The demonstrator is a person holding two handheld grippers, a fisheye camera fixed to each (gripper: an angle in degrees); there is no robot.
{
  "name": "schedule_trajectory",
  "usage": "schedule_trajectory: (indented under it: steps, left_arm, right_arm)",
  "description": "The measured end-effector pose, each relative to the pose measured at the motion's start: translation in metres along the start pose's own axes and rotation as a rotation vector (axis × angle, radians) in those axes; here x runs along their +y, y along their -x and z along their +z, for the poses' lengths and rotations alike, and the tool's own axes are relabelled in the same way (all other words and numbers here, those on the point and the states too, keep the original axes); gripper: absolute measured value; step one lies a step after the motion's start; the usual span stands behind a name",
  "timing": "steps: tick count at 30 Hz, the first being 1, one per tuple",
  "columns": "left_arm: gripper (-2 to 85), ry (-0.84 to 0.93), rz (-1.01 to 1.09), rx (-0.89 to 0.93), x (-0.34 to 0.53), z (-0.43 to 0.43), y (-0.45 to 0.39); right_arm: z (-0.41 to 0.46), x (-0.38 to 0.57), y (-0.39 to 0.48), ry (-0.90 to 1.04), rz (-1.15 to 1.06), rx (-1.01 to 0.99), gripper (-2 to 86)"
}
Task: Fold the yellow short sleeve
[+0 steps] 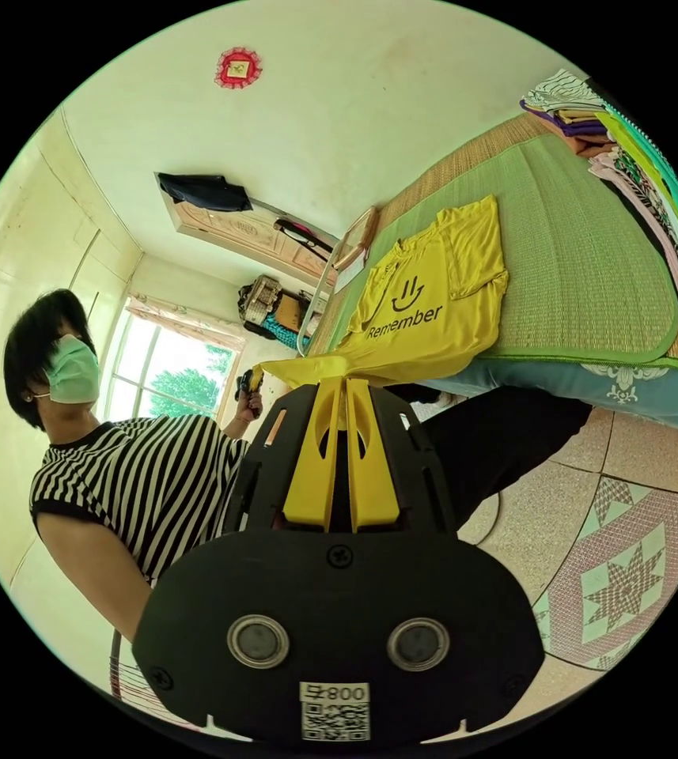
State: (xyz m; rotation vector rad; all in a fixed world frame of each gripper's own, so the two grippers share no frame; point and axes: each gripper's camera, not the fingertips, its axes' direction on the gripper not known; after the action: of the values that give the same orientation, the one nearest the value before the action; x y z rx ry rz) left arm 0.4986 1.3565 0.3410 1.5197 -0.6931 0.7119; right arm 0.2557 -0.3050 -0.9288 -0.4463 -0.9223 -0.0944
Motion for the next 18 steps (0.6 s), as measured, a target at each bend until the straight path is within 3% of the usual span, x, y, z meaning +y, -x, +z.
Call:
schedule_trajectory:
  steps: [18]
  left_arm:
    - [0.1,-0.082,0.037,0.056,0.003,0.022,0.032]
  right_arm:
    - [0.022,0.038,-0.012,-0.039,-0.030,-0.017,0.5]
